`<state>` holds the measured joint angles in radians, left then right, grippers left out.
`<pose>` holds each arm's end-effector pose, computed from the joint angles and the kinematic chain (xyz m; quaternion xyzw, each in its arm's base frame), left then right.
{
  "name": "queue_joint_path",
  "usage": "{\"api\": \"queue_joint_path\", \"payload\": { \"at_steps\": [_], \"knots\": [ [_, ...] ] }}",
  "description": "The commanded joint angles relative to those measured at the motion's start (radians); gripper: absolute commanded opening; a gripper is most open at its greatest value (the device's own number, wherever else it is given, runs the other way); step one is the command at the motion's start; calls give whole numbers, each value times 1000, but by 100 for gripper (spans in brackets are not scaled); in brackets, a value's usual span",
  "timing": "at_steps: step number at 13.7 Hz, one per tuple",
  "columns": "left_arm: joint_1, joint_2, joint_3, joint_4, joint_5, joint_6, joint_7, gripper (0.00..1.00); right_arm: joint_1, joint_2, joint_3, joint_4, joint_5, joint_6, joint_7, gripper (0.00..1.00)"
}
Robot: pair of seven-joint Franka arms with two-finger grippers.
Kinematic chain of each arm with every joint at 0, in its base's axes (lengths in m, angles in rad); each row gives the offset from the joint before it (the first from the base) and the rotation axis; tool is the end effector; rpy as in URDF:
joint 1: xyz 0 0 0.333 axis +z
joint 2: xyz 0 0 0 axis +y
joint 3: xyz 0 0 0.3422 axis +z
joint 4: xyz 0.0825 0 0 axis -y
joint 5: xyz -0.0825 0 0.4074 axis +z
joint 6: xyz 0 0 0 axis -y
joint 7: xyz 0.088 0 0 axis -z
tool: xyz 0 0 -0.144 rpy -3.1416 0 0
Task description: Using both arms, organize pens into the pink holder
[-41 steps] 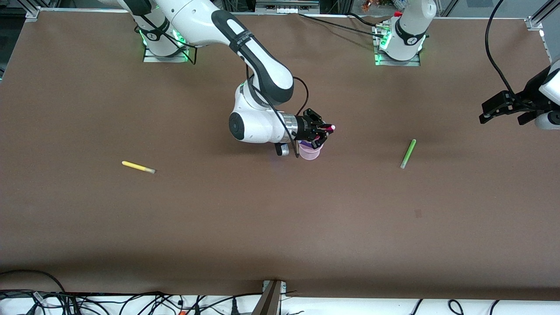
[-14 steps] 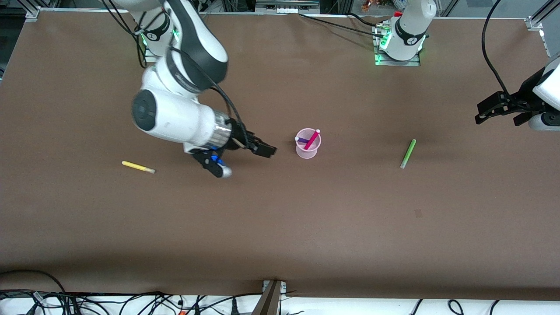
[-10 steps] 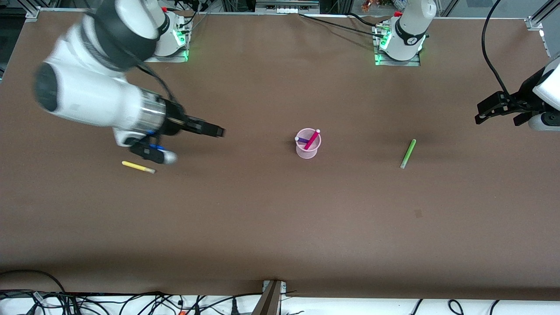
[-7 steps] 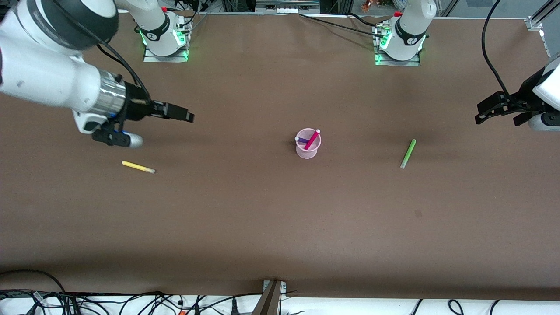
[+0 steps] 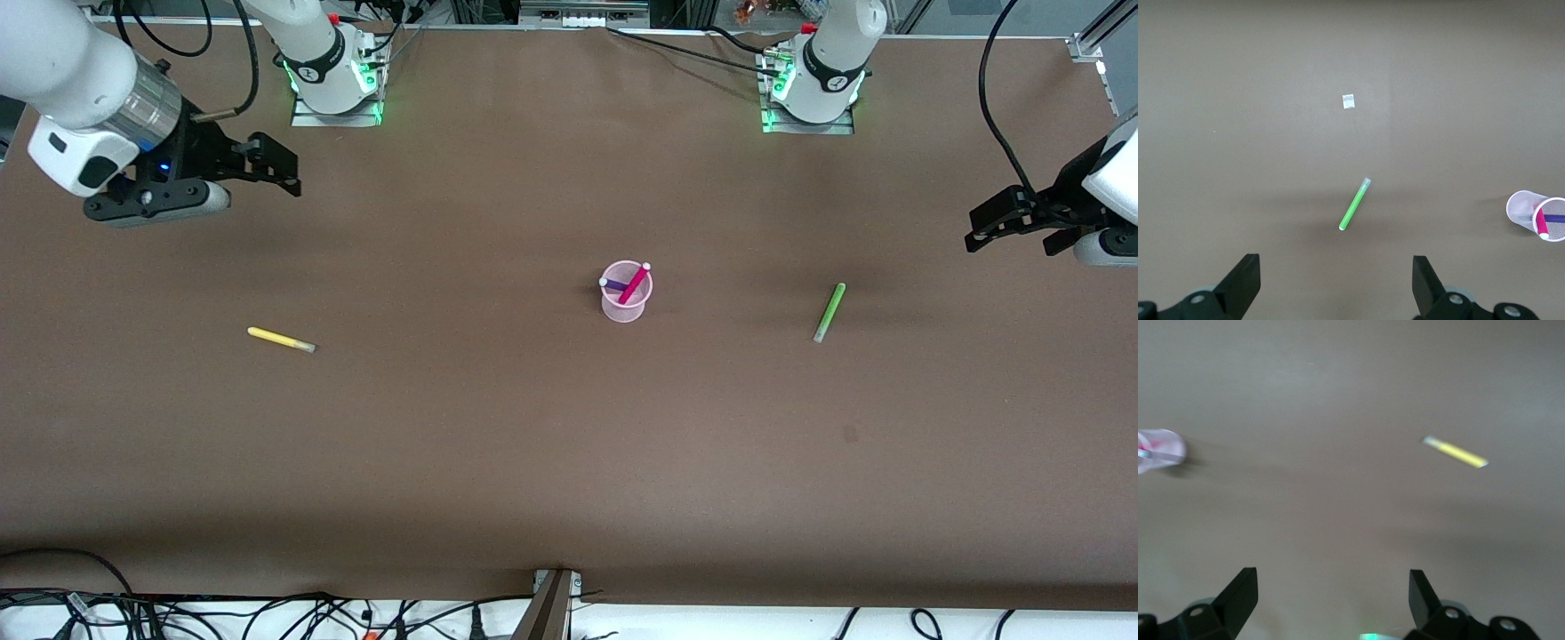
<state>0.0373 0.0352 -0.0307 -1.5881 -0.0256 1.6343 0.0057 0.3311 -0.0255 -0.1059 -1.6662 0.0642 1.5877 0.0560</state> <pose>0.5952 0.0007 0.5901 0.9999 0.0012 0.0056 0.0133 0.5500 0.1347 0.5828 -0.9956 -0.0831 0.0310 0.0294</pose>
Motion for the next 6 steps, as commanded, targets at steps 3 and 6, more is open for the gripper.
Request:
{"api": "queue_joint_path", "payload": {
  "at_steps": [3, 6],
  "knots": [
    [0, 11, 2, 30, -17, -25, 0, 100, -89, 15, 61, 12, -37, 41, -127, 100],
    [-2, 11, 2, 28, -19, -25, 0, 100, -96, 12, 66, 22, -61, 49, -125, 100]
  ]
}}
